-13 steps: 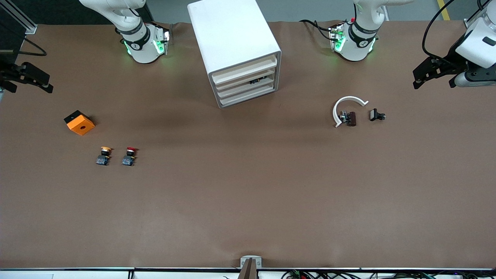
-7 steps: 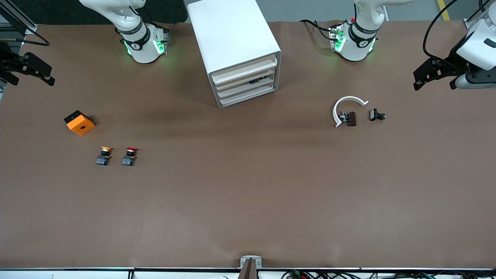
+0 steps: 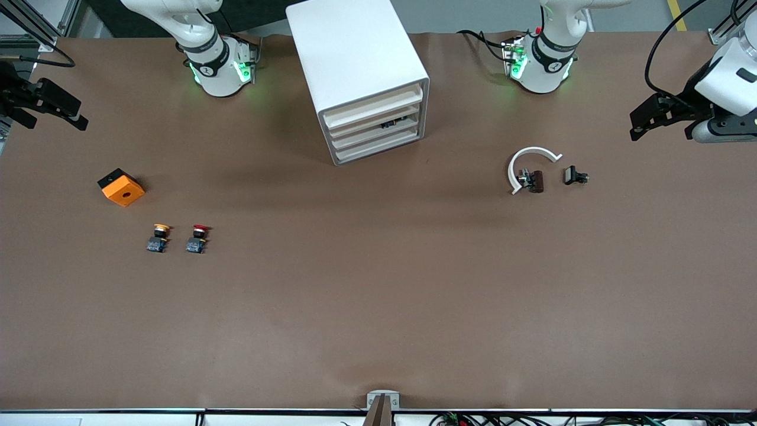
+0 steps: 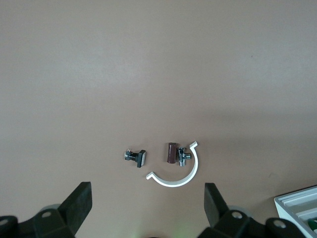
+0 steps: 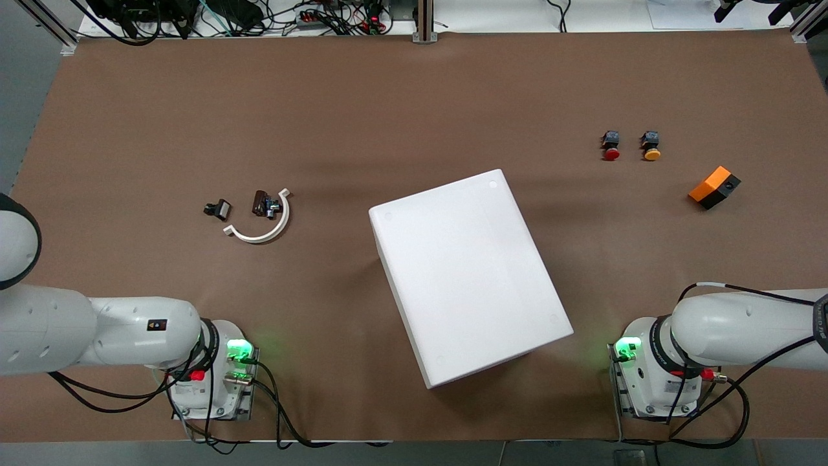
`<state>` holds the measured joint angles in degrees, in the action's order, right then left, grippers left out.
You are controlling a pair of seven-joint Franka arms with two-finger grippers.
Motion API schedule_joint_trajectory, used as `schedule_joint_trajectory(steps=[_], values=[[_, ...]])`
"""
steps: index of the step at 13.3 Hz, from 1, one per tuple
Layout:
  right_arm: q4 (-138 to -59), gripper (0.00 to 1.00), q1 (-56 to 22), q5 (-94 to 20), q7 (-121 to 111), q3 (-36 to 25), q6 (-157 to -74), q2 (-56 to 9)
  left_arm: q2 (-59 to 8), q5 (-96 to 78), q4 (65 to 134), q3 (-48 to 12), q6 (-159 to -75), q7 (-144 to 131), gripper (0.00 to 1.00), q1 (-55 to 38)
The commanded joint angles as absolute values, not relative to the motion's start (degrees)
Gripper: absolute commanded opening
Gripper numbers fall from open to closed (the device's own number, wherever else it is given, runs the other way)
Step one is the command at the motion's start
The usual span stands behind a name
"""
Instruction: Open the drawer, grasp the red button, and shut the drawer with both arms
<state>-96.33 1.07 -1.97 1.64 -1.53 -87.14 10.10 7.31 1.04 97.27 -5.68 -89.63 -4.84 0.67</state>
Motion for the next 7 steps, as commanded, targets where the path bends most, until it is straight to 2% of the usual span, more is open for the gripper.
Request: schedule_joint_trajectory(steps=[1, 7], values=[[-96.2, 1.00, 1.9, -2.9, 2.2, -1.0, -87.3, 11.1, 6.9, 0.4, 95.6, -5.2, -88.0, -4.5, 1.00, 0.5], [-96.2, 1.00, 2.0, -2.2, 1.7, -0.9, -86.7, 11.4, 6.9, 0.5, 95.4, -5.2, -87.2, -4.3, 1.00, 0.5]])
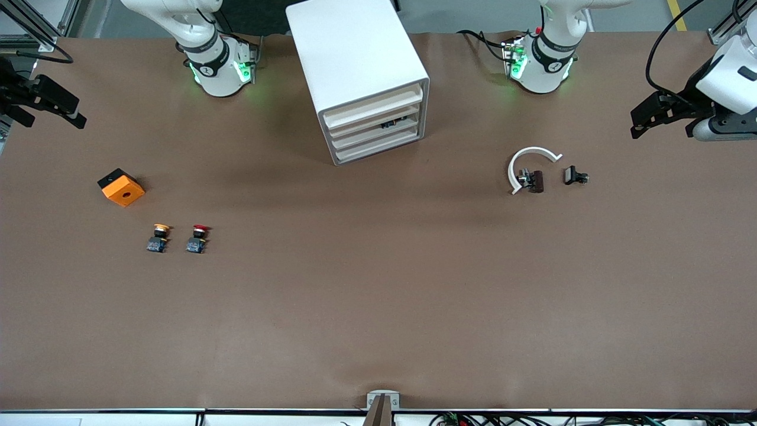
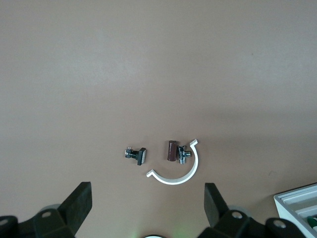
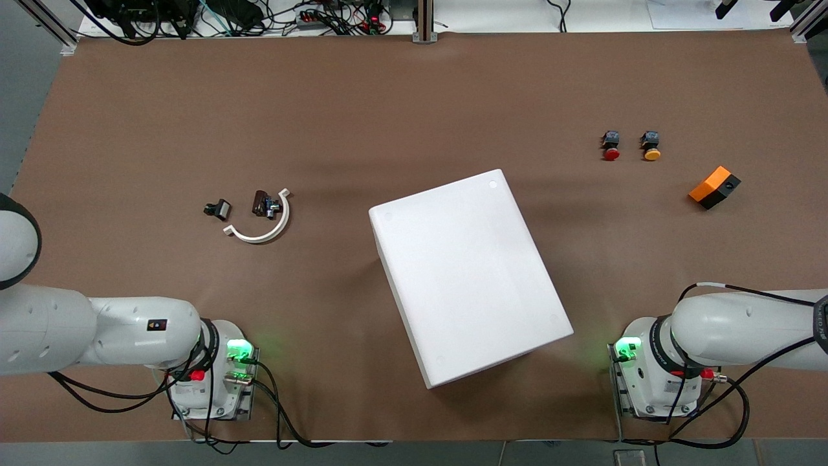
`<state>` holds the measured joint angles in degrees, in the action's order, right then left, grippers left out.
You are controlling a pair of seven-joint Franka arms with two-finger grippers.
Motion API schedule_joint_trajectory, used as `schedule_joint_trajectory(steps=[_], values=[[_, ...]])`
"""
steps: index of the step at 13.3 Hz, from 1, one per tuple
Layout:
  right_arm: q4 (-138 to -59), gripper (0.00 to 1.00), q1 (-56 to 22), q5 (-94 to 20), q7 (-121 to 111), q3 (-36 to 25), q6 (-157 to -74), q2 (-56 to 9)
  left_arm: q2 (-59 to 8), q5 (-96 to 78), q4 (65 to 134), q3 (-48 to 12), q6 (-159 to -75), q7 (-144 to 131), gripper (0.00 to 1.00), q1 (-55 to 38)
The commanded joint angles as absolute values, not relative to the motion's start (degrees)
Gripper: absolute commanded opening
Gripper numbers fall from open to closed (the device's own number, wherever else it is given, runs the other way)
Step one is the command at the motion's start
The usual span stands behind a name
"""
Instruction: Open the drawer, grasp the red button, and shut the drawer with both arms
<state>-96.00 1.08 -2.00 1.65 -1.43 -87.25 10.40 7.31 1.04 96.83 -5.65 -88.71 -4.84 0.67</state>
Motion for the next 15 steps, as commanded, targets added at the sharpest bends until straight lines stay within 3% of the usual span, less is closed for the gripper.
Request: schedule_joint_trajectory(steps=[1, 15], values=[[-96.2, 1.00, 2.0, -2.2, 1.8, -0.8, -86.7, 11.6, 6.9, 0.5, 95.3, -5.2, -87.2, -4.3, 1.00, 0.6], [-96.5, 1.00, 1.8, -1.6, 1.3, -1.5, -86.5, 12.4, 6.7, 0.4, 95.2, -5.2, -87.2, -3.6, 1.00, 0.6]])
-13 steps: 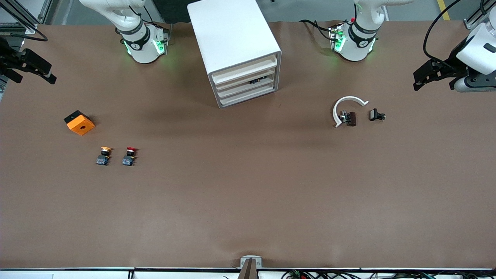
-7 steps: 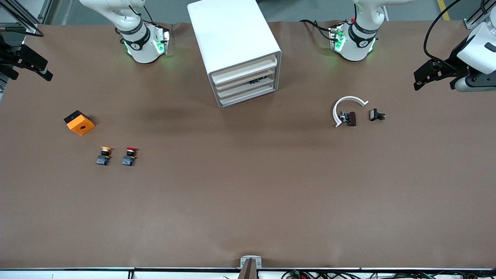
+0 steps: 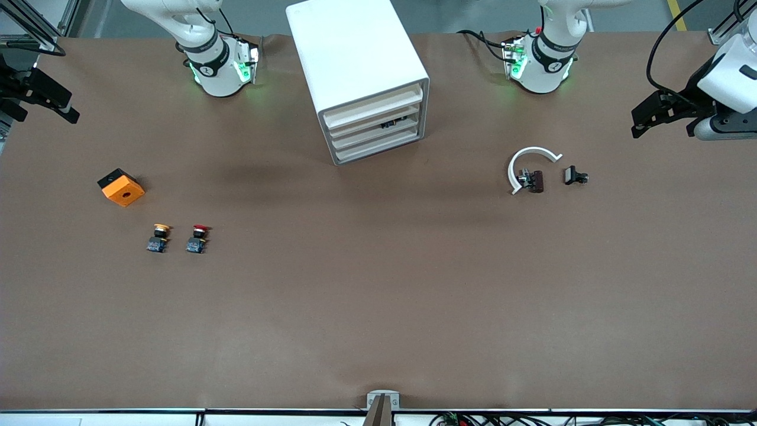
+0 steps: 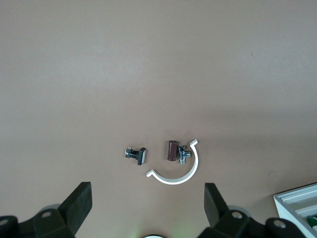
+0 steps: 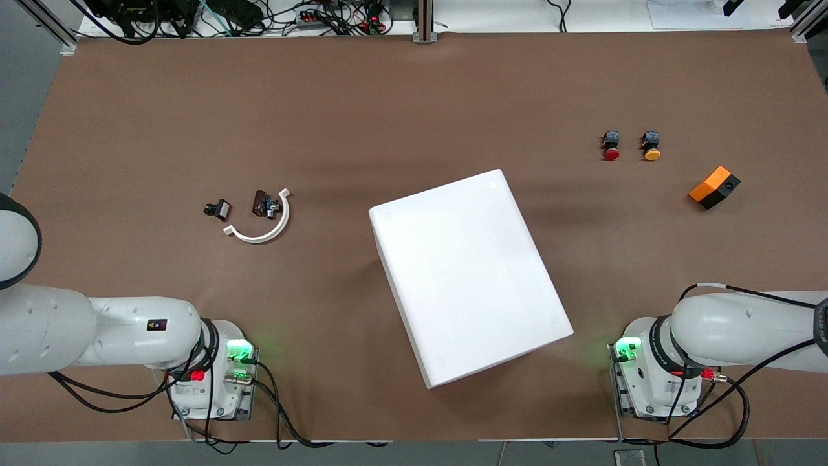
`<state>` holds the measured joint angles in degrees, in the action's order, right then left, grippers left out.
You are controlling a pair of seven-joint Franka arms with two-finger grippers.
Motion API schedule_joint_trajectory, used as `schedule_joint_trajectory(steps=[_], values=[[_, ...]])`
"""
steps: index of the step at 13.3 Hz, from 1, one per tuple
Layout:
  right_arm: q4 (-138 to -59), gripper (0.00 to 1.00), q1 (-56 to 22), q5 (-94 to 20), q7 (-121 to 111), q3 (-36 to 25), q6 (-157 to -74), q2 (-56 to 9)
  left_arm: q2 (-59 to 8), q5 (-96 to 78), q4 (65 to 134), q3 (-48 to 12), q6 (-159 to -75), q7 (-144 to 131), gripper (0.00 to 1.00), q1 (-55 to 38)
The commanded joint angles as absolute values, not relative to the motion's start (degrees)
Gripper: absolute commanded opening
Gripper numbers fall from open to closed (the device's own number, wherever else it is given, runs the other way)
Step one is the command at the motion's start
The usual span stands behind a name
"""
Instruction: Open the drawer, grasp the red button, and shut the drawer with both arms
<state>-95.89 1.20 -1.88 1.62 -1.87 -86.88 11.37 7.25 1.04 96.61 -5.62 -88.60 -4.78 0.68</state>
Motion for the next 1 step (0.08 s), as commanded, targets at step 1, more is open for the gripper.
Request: schedule_joint_trajectory(steps=[1], values=[[-96.5, 1.00, 1.8, -1.6, 1.3, -1.5, -86.3, 12.4, 6.7, 0.4, 95.2, -5.2, -87.2, -3.5, 1.00, 0.7]])
